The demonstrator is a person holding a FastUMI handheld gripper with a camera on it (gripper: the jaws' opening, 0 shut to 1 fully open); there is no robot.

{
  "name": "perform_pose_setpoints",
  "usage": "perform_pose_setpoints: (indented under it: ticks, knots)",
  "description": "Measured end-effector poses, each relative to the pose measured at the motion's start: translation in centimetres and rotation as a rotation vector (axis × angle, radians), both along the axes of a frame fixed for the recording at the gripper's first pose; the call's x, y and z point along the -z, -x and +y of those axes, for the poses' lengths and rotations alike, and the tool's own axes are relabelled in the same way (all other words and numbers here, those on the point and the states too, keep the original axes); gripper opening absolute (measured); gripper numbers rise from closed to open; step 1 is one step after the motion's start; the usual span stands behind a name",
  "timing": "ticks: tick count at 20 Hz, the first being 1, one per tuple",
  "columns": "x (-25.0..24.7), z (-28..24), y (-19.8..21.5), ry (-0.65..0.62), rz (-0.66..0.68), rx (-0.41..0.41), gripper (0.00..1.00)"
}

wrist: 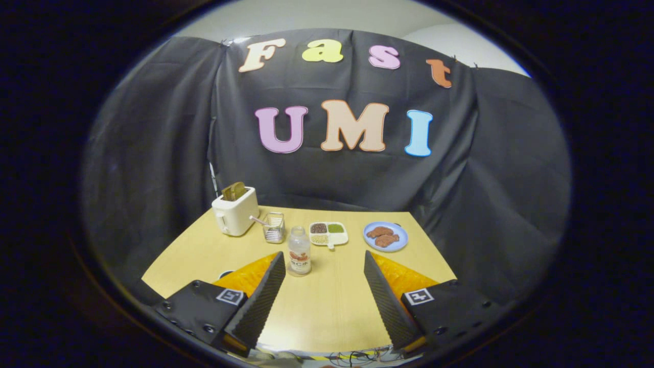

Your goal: Take the bottle from table, then pour the juice into the cup, finally place the bottle on the coaster

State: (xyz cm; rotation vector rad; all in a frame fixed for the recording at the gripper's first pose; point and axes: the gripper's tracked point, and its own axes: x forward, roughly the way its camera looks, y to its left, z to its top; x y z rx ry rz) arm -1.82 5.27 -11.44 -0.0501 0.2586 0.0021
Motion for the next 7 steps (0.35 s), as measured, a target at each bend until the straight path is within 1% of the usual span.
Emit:
perform_pose_setpoints:
  ticks: [7]
  knots:
    - [-2.6, -0.4, 1.9, 0.036, -0.040, 0.007, 0.97]
